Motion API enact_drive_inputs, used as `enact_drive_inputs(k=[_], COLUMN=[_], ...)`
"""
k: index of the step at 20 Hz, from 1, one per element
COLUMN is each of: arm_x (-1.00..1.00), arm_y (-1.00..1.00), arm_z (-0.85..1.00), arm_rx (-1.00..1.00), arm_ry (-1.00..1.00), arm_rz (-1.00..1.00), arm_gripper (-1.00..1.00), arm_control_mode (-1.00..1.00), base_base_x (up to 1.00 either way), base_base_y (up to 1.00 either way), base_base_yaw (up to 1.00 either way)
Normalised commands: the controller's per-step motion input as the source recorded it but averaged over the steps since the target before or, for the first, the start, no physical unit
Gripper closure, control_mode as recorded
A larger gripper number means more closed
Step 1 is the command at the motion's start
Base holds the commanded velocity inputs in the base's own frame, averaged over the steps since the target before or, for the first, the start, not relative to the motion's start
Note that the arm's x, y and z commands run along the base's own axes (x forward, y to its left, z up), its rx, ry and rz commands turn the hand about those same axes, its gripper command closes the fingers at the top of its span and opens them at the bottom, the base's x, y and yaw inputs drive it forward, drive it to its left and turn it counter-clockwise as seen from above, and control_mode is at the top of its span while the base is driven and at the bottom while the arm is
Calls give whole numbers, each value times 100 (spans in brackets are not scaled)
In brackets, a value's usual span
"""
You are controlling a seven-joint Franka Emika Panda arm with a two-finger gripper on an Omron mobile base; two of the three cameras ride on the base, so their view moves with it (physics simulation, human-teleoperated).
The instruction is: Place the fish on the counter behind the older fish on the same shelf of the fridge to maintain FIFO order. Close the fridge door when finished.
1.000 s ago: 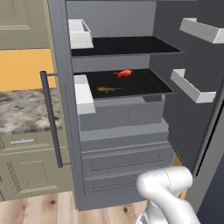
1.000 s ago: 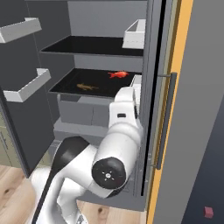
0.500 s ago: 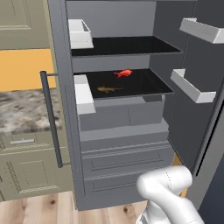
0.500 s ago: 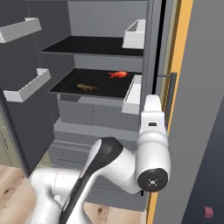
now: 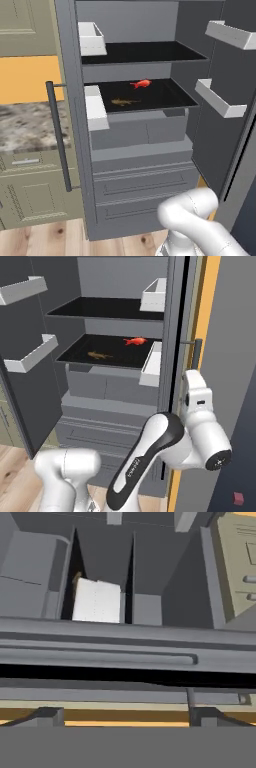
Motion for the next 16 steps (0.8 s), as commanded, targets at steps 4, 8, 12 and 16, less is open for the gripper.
enact_drive_inputs(k=[4, 8, 12, 16], arm_x=[57, 50, 65, 47], arm_y=[-13, -2, -10, -28], arm_z=[-8, -12, -29, -29], arm_rx=[0, 0, 0, 0], arm_ry=[2, 0, 0, 0], arm_rz=[7, 0, 1, 5], arm_gripper=[-100, -100, -100, -100], arm_control_mode=[-100, -100, -100, -100], base_base_x=[0, 0, 0, 0], base_base_y=[0, 0, 0, 0], base_base_yaw=[0, 0, 0, 0])
